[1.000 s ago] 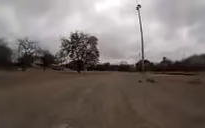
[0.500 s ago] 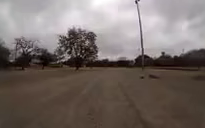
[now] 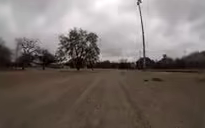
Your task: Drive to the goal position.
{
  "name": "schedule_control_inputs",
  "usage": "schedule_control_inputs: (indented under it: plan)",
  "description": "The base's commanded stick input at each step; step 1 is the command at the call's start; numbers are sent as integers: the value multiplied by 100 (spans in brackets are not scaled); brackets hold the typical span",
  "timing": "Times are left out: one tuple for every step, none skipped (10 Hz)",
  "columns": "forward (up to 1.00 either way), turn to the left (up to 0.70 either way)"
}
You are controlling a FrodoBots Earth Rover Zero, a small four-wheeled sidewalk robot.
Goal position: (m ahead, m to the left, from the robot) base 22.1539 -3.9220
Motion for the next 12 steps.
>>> schedule_control_inputs:
  plan:
    - [70,-1]
    - [70,-1]
    - [70,-3]
    - [70,-19]
    - [70,-31]
    - [70,-18]
    - [70,-2]
    - [70,-1]
    - [70,-1]
    - [70,-1]
    - [70,-1]
    - [70,-1]
